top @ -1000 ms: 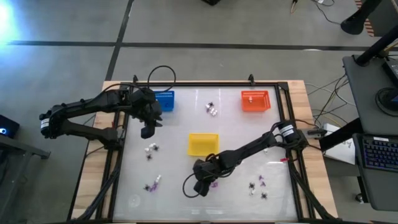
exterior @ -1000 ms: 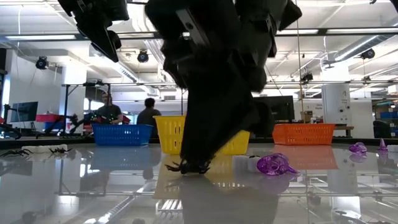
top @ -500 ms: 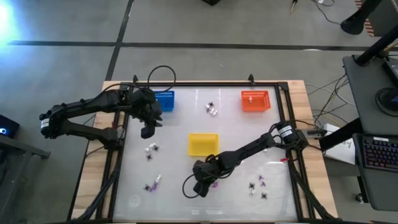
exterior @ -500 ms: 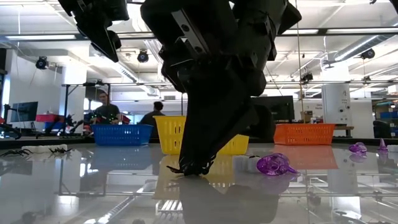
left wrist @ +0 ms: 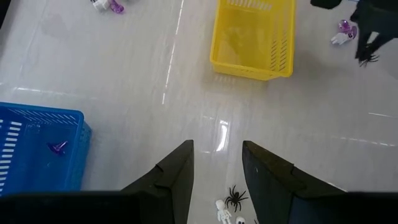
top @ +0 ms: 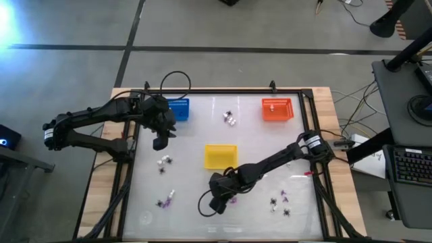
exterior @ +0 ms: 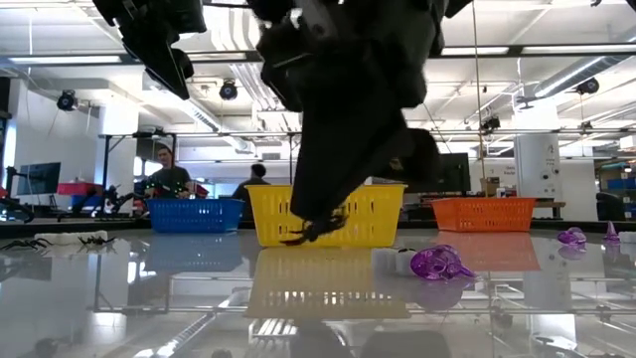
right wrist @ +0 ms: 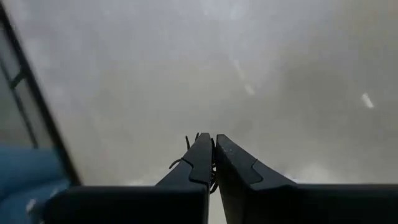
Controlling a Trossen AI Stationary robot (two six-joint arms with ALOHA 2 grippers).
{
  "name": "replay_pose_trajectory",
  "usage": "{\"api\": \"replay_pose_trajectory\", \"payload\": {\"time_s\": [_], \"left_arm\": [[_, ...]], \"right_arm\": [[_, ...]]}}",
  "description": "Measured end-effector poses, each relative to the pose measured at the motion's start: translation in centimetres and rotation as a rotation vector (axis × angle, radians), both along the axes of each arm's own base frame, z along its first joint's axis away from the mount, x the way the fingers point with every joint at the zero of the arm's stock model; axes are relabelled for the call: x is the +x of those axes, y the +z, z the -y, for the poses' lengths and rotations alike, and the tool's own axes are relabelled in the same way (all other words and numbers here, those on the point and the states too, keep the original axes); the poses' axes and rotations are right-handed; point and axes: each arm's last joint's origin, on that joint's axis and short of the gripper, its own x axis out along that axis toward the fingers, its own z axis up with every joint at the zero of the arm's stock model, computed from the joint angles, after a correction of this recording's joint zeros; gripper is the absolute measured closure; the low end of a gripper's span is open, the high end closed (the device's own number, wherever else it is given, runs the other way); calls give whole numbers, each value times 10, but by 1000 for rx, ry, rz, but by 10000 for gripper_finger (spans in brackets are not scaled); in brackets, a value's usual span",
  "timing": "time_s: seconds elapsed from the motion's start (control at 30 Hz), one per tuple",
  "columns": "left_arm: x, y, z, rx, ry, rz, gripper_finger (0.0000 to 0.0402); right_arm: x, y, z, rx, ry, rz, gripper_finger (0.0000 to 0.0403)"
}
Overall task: Sort Halloween decoration
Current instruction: Put the black spider toy into the yellow bin
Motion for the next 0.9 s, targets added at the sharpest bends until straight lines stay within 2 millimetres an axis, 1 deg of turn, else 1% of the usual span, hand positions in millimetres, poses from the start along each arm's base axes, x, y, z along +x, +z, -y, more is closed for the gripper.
{"api": "replay_pose_trajectory", "payload": {"time_s": [0.03, 0.07, 0.1, 0.13, 0.2, 0.27, 0.33, 0.43, 0.5, 0.57, 0.6, 0.9], "left_arm": [[0, 0, 0, 0, 0, 0, 283], [0, 0, 0, 1, -1, 0, 283], [0, 0, 0, 1, -2, 0, 283], [0, 0, 0, 1, -2, 0, 283], [0, 0, 0, 1, -2, 0, 283], [0, 0, 0, 0, -1, -1, 283], [1, -1, 0, 0, -1, -3, 283], [1, -1, 0, -2, 2, -5, 283], [1, -1, 0, -3, 3, -5, 283], [1, -1, 0, -4, 4, -5, 283], [1, -1, 0, -5, 5, -5, 283], [1, -1, 0, -5, 6, -4, 283]], "right_arm": [[-1, 1, -2, -15, 40, 10, 394], [-3, 0, -3, -66, 47, -1, 394], [-8, -1, -1, -98, 5, -42, 394], [-9, -3, -1, -79, -13, -68, 394], [-3, 1, -4, -36, 22, 1, 394], [-6, 2, -3, -94, -7, -14, 394], [-3, 5, -3, -54, 30, 9, 394], [-3, 5, -2, -106, 3, 10, 394], [0, 8, -2, -84, 26, 24, 394], [-4, 8, 1, -149, -25, -20, 394], [-6, 8, 2, -164, -24, -39, 394], [-3, 12, 1, -156, -10, -10, 394]]}}
